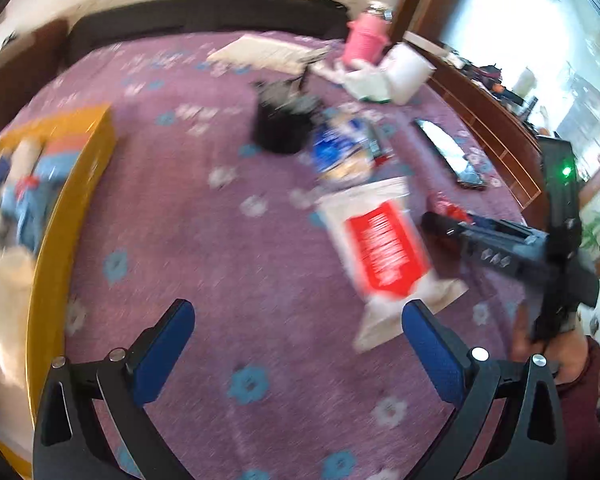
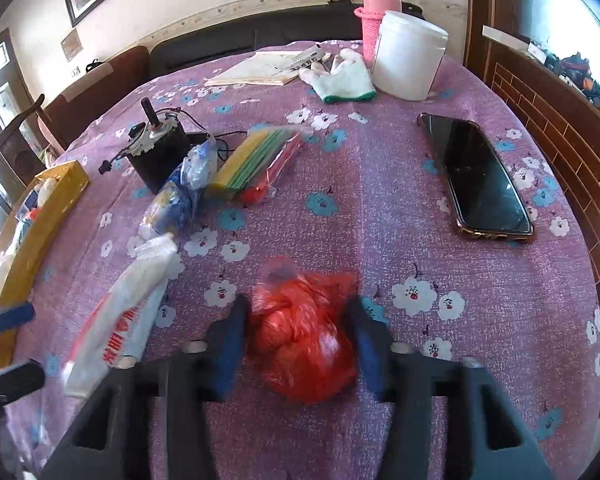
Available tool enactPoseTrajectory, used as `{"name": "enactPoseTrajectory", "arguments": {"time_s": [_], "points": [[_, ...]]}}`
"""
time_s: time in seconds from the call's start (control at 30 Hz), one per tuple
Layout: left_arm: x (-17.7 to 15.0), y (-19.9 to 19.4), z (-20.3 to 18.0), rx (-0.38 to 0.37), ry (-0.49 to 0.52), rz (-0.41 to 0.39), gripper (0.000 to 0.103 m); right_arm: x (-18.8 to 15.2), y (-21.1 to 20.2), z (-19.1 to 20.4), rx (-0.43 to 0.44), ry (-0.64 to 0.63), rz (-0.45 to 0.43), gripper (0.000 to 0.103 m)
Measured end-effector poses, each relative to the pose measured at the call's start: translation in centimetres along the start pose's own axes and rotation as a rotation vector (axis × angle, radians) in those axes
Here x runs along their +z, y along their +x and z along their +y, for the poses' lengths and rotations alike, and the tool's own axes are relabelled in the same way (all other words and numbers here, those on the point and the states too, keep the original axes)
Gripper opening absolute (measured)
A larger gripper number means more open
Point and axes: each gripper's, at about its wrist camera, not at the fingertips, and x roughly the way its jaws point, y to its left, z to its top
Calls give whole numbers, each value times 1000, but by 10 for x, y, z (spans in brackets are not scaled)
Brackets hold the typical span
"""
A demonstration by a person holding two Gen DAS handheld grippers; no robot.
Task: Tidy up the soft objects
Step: 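Take white-red bag with left tool while right tool releases it and approaches red plastic bag, then carry white-red bag over tray with left tool while right tool lifts red plastic bag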
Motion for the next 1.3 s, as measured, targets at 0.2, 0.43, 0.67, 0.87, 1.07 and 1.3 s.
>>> {"name": "enactPoseTrajectory", "arguments": {"time_s": [0.2, 0.43, 0.67, 0.87, 1.07, 1.3], "points": [[27, 42, -39, -15, 65, 38, 103, -3, -1, -8, 5, 42, -35, 44], [33, 76, -58, -3, 89, 77, 101, 0, 2, -18, -23, 86, -43, 44], [30, 56, -48, -95, 70, 41, 43, 0, -1, -20, -38, 94, -61, 43], [18, 6, -23, -143, 12, -51, 44, 0, 0, -19, -47, 99, -62, 43], [4, -47, 19, -132, -69, -163, 44, -1, 0, -21, -62, 111, -63, 43], [-23, -102, 97, -48, -213, -270, 44, -1, -4, -22, -100, 125, -79, 43]]}}
